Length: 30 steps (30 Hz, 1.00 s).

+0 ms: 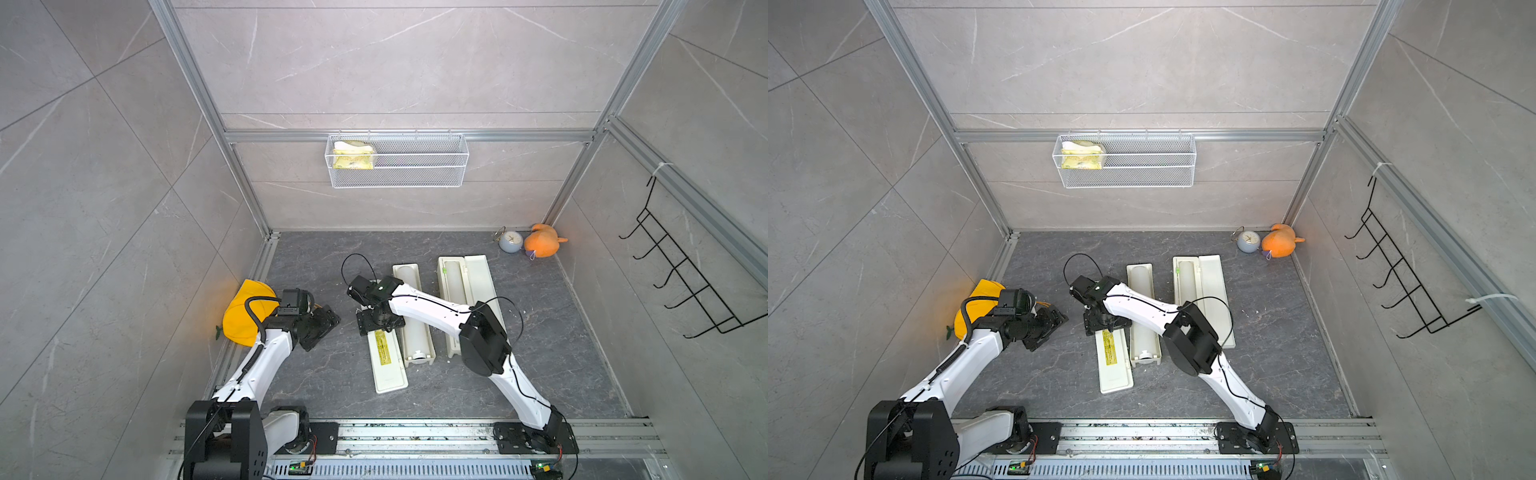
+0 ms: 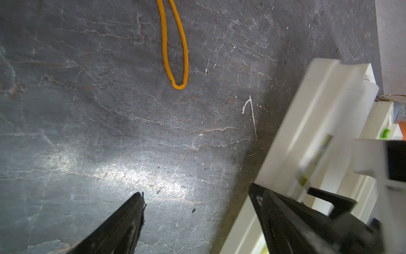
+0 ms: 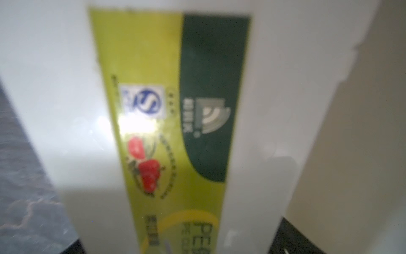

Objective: Put plastic wrap rolls into dispensers
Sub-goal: Pick up the lid from the center of the board, then close the lid on the plastic wrap cutting box.

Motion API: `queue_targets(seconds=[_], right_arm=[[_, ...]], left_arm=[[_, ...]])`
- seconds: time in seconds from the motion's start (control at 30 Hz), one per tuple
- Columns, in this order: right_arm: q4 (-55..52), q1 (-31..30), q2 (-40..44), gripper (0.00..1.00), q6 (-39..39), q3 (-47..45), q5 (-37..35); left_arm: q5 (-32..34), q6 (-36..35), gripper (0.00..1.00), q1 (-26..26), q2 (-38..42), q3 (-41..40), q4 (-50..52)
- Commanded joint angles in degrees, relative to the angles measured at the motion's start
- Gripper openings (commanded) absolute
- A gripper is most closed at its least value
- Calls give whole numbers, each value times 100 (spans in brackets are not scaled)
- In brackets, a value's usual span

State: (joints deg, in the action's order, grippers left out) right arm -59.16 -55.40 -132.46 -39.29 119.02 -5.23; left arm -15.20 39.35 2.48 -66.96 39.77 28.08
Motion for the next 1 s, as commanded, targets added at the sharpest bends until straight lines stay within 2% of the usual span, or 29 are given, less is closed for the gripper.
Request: queue_targets(seconds=[0.0, 0.37, 0.53, 0.7, 0.83, 0.97], right_arm=[[433, -24, 800, 91, -123, -177, -272], [-489, 269, 1502, 92, -38, -348, -1062], [-467, 574, 1549, 93, 99, -730, -1113], [-428, 864, 1328, 93, 378, -629, -1067], [-347, 999, 1091, 94, 562, -556, -940], [-137, 1157, 1016, 94, 684, -682, -693]], left_arm=[[-138, -208, 85, -46, -86, 289, -87], [-585, -197, 83, 9, -383, 601, -124], [-669, -235, 83, 430, -626, 870, -59], [-738, -99, 83, 932, -797, 875, -206], [-1155, -107, 82, 1089, -787, 772, -345], [-1891, -110, 82, 1354, -699, 623, -775]])
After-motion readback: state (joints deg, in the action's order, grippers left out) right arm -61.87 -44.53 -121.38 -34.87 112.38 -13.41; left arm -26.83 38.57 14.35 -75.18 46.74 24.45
